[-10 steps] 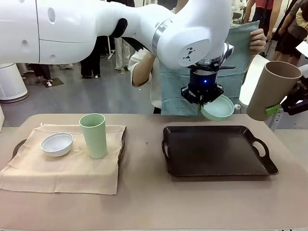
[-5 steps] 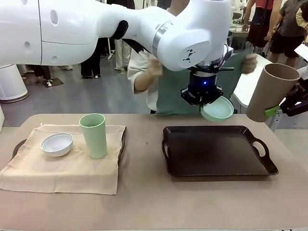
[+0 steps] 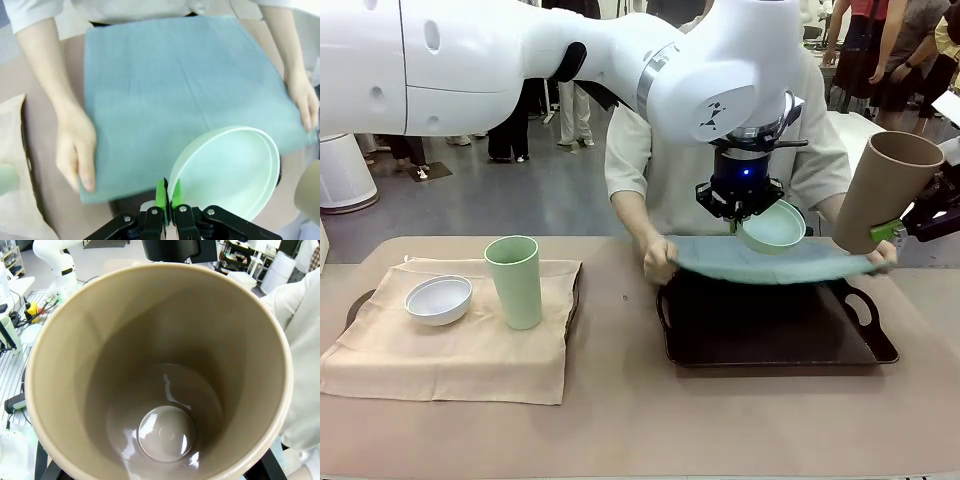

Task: Set up a tray with a mat and arrange the tableware.
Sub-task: Place the Picnic Bowl and Reusable plastic cup back onto the Handle tray in front of the human's position.

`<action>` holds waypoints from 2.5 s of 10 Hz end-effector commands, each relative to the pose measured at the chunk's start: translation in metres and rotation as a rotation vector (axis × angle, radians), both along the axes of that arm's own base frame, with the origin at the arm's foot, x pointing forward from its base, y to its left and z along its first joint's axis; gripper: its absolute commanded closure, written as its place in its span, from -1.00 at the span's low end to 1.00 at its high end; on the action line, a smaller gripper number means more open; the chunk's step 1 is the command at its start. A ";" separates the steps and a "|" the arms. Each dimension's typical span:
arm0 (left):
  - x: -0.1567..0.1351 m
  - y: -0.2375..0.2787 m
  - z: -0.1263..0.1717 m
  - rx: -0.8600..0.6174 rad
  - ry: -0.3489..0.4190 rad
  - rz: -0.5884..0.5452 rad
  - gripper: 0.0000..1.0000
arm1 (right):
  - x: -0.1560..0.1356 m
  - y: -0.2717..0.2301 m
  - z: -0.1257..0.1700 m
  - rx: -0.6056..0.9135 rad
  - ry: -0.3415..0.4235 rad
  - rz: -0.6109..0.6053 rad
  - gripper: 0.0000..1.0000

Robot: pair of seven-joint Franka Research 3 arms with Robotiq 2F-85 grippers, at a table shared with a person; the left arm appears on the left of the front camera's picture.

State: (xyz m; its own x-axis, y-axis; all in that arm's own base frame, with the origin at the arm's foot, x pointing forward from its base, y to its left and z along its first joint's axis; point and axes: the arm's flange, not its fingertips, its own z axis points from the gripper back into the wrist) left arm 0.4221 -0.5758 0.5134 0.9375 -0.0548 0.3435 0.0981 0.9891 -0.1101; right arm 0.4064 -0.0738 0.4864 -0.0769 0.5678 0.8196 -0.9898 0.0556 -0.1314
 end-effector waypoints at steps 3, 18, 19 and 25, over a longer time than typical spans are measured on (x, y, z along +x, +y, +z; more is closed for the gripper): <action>0.002 0.001 0.003 -0.009 0.008 -0.018 1.00 | 0.004 0.001 0.001 0.011 -0.022 0.001 0.59; 0.002 0.001 0.003 -0.009 0.008 -0.018 1.00 | 0.004 0.001 0.001 0.011 -0.022 0.001 0.59; 0.002 0.001 0.003 -0.009 0.008 -0.018 1.00 | 0.004 0.001 0.001 0.011 -0.022 0.001 0.59; 0.002 0.001 0.003 -0.009 0.008 -0.018 1.00 | 0.004 0.001 0.001 0.011 -0.022 0.001 0.59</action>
